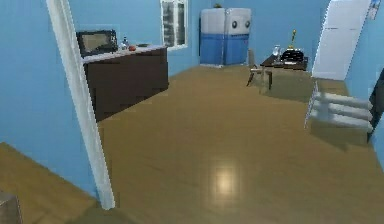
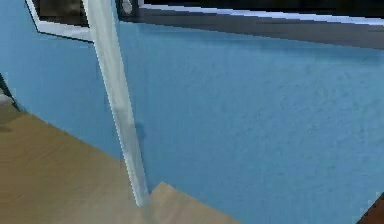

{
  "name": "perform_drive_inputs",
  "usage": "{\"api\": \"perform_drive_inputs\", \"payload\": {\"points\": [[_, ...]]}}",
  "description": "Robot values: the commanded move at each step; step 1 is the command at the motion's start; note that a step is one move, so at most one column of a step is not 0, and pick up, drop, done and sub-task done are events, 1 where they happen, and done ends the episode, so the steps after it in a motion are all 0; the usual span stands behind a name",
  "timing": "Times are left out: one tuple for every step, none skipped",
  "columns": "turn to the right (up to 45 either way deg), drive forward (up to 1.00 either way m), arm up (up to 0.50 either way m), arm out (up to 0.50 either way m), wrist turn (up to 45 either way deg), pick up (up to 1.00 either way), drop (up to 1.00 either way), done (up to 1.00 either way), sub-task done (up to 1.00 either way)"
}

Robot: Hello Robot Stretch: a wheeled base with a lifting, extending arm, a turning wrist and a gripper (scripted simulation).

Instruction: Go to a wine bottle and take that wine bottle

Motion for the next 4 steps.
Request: {"api": "perform_drive_inputs", "payload": {"points": [[0.0,1.0,0.0,0.0,0.0,0.0,0.0,0.0,0.0],[0.0,0.2,0.0,0.0,0.0,0.0,0.0,0.0,0.0],[-21.0,0.0,0.0,0.0,0.0,0.0,0.0,0.0,0.0],[0.0,0.5,0.0,0.0,0.0,0.0,0.0,0.0,0.0]]}}
